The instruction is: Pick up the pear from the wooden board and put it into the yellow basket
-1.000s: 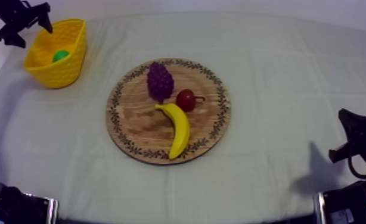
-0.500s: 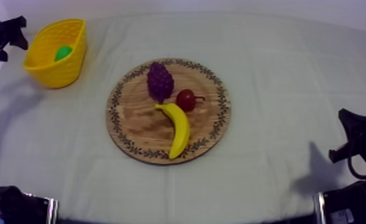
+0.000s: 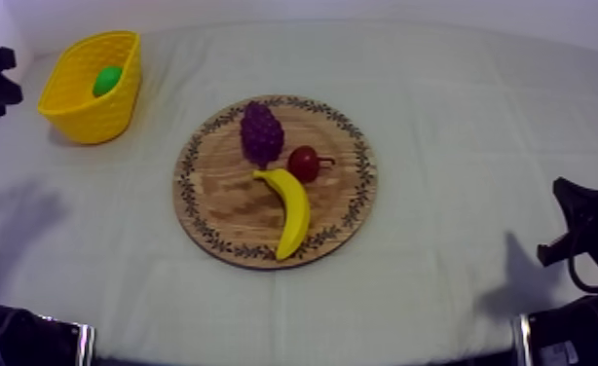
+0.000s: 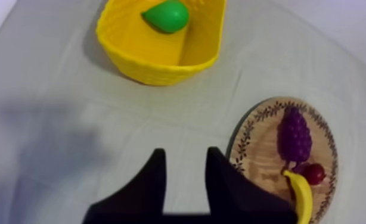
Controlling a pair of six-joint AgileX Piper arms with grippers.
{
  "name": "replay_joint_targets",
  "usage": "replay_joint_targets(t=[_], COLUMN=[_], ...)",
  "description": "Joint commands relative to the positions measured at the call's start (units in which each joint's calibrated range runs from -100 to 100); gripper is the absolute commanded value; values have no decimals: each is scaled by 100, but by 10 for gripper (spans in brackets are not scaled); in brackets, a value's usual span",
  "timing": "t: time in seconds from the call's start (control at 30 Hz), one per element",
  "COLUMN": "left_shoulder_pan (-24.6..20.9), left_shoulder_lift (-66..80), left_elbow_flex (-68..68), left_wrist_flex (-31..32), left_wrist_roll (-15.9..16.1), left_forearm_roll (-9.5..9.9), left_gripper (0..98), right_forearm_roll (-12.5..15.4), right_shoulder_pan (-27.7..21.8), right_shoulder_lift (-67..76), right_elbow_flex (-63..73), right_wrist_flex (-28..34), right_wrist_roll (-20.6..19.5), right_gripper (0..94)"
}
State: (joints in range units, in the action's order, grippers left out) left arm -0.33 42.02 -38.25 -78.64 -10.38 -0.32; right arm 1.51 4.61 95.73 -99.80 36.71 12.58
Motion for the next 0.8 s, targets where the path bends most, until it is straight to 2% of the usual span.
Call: replay_joint_targets(t=[0.0,0.07,0.2,0.33,0.6,0.77], left_shoulder_pan=[-34,-96,-190,-216,-187,-120], left_shoulder_lift=[898,1330,2078,2797,4052,4443], left_elbow_flex=[-432,-726,-1330,-2020,-3094,-3398], left_wrist_flex=[101,227,559,1031,1673,1977], left_wrist_roll=[-127,-129,-19,11,370,423], left_forearm_roll=[-30,-84,-243,-311,-466,-433], left_gripper=[113,56,14,4,1,1], right_forearm_roll=[3,3,3,3,3,3], right_shoulder_pan=[-1,-1,-1,-1,-1,-1], right_shoulder_lift=[3,3,3,3,3,3], right_elbow_flex=[2,2,2,2,2,2], right_wrist_flex=[-1,-1,-1,-1,-1,-1], right_wrist_roll=[0,0,0,0,0,4], right_gripper=[2,2,2,2,2,2])
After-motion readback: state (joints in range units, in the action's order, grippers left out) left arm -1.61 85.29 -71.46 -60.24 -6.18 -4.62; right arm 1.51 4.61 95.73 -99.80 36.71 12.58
